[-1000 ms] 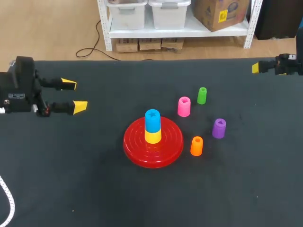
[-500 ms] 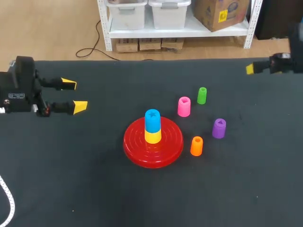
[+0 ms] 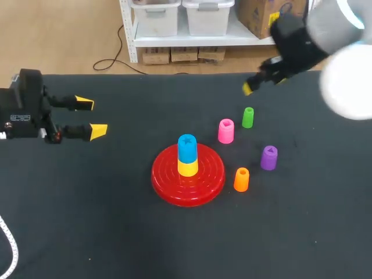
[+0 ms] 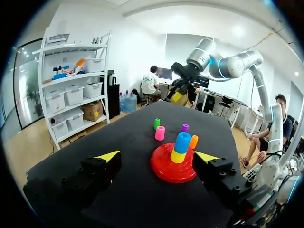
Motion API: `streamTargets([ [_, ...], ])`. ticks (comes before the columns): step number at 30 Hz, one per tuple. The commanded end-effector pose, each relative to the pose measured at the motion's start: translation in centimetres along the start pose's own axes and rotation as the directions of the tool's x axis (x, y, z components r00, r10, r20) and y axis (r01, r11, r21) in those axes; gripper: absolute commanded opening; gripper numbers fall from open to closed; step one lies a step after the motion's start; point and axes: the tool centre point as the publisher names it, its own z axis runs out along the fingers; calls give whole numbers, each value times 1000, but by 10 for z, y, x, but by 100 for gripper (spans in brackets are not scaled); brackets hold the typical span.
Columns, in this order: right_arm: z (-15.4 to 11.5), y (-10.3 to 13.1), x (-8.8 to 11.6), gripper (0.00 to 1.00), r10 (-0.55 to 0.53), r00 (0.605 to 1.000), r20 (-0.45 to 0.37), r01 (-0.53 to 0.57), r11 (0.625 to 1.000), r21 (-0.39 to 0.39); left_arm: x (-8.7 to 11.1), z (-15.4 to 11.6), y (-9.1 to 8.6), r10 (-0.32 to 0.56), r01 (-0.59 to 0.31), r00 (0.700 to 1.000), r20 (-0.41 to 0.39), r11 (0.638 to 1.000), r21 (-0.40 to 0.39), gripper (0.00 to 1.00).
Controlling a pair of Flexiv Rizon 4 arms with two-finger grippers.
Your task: Pick up and stack the cylinders on the red base in this order: pink,purple,orange,green
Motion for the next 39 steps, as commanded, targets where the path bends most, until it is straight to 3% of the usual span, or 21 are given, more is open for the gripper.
streamTargets([
  [1,41,14,-15,100,-26,992,-124,26,1000,2,2,1,0,3,-3,1000,9,1000,-4,100],
  [10,73,37,5,100,-84,967,-241,101,993,58,2,1,0,3,-3,1000,9,1000,-4,100],
  [20,93,39,28,100,-59,962,-267,78,995,60,2,1,0,3,-3,1000,9,1000,-4,100],
  [25,96,36,30,100,-49,962,-269,73,994,80,2,1,0,3,-3,1000,9,1000,-4,100],
  [29,97,36,30,100,-91,952,-292,133,983,128,2,1,0,3,-3,1000,9,1000,-4,100],
  [39,109,34,31,100,-83,938,-338,133,983,128,2,1,0,3,-3,1000,9,1000,-4,100],
])
